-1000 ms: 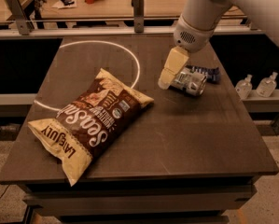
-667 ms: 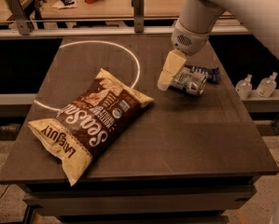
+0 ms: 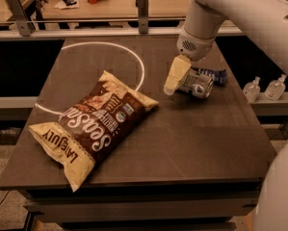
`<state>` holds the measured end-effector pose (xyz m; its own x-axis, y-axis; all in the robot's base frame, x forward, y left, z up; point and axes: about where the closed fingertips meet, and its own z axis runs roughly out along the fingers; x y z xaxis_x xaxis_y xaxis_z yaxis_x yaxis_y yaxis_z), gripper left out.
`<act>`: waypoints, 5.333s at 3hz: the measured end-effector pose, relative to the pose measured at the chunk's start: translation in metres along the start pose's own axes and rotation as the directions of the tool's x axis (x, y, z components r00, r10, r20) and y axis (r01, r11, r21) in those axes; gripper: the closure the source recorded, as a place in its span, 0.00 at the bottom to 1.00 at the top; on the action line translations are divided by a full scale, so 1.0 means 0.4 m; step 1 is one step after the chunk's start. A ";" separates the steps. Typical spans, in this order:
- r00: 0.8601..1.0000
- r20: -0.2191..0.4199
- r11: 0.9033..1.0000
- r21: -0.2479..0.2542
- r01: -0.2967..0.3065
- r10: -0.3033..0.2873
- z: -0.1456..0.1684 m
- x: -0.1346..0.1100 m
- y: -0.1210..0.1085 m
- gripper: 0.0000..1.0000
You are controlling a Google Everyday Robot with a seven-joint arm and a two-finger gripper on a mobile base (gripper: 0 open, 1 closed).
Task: Place 7up can upright
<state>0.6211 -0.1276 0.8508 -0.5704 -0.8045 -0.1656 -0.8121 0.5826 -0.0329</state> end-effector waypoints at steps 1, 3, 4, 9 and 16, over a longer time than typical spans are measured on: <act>0.999 -0.023 1.000 -0.021 -0.024 0.023 0.030 0.013 -0.006 0.00; 0.998 -0.043 0.998 -0.032 -0.057 0.056 0.040 0.049 0.000 0.16; 0.999 -0.031 0.999 0.003 -0.036 0.036 0.010 0.054 0.000 0.39; 0.790 0.613 0.999 -0.018 0.047 -0.026 -0.193 0.082 0.048 1.00; 0.358 0.931 0.995 -0.091 0.030 0.074 -0.282 0.232 0.292 1.00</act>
Offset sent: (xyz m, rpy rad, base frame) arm -0.0147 -0.0176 -0.0254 -0.0051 0.1070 -0.0685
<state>0.4596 -0.1474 0.9426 -0.1497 -0.1370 -0.9792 -0.8368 0.5451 0.0516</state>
